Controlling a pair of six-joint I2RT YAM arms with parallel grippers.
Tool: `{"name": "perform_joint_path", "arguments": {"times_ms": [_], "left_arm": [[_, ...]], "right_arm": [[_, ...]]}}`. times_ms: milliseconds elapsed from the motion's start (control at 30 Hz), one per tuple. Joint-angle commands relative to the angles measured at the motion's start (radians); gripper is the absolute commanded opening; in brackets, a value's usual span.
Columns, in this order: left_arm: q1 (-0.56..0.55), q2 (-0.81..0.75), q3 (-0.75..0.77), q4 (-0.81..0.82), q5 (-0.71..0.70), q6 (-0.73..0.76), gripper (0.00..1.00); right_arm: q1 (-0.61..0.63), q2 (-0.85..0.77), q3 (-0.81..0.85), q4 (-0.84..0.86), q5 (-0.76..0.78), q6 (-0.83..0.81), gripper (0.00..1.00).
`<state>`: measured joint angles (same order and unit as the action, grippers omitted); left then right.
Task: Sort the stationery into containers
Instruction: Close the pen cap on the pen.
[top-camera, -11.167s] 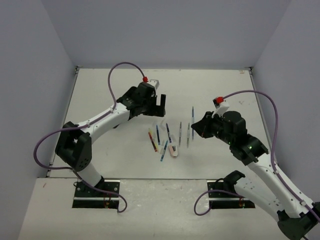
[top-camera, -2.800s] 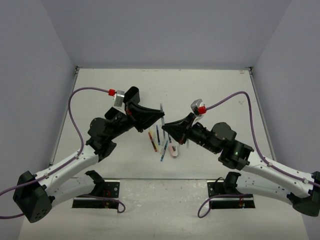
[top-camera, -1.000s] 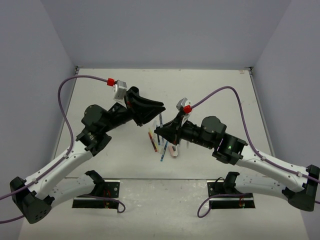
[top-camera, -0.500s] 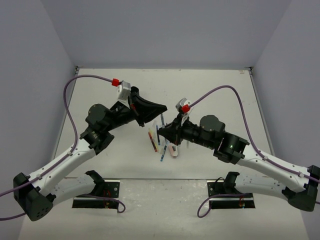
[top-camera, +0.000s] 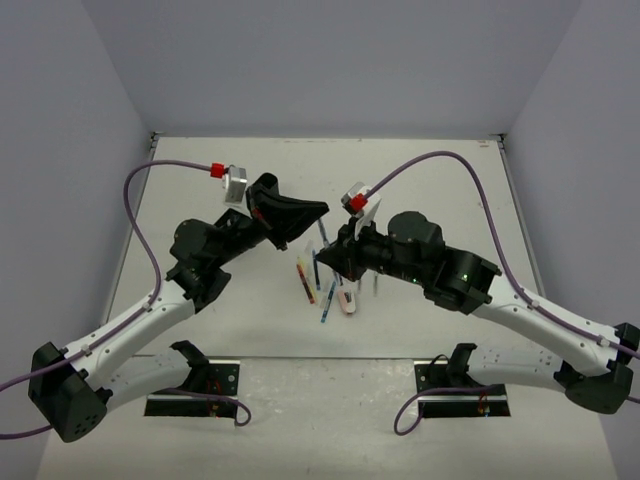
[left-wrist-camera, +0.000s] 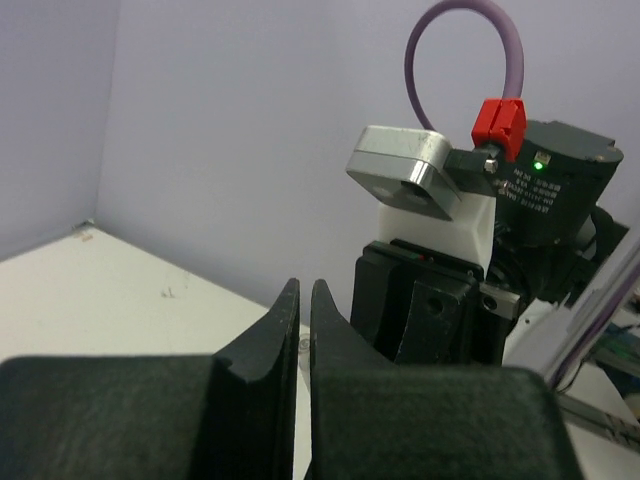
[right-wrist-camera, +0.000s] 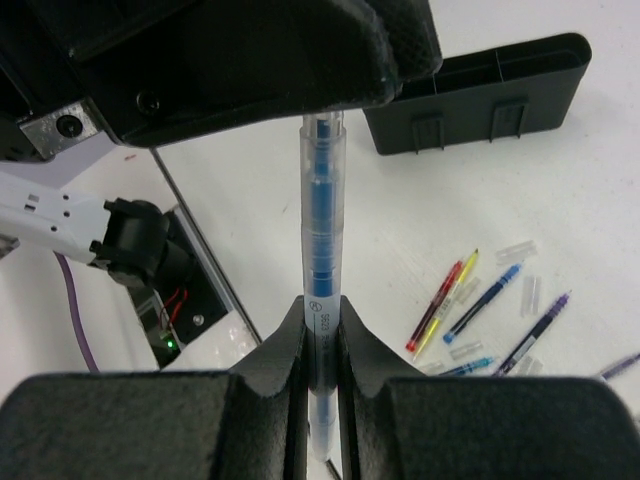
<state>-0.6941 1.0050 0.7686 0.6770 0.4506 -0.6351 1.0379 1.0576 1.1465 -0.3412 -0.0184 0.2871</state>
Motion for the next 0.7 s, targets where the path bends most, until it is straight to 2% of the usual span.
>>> {"name": "perform_joint_path", "arguments": {"times_ms": [0, 200, 333, 433, 500, 567, 667], "left_arm": [[-0.041, 0.029, -0.092, -0.129, 0.081, -0.019, 0.0], [-0.07, -0.006, -0.134, -0.155, 0.046, -0.003, 0.0], [-0.07, -0.05, -0.066, -0.294, -0.063, 0.053, 0.0], [-0.071, -0.062, 0.019, -0.422, -0.102, 0.092, 0.11], [-0.07, -0.059, 0.124, -0.502, -0.132, 0.134, 0.38], [-0.071, -0.043, 0.203, -0.571, -0.152, 0.154, 0.47], [-0.071, -0.01, 0.28, -0.646, -0.149, 0.165, 0.48]], "right_arm": [[-0.025, 0.025, 0.224, 0.249, 0.042, -0.033, 0.0], [-0.069, 0.064, 0.279, 0.247, 0.017, -0.014, 0.0], [-0.069, 0.057, 0.183, 0.259, -0.094, -0.051, 0.0], [-0.069, 0.04, 0.086, 0.252, -0.173, -0.072, 0.0], [-0.065, 0.023, 0.028, 0.227, -0.234, -0.091, 0.0], [-0.062, -0.002, -0.022, 0.222, -0.246, -0.097, 0.0], [-0.062, -0.046, -0.091, 0.235, -0.204, -0.098, 0.0]]}}
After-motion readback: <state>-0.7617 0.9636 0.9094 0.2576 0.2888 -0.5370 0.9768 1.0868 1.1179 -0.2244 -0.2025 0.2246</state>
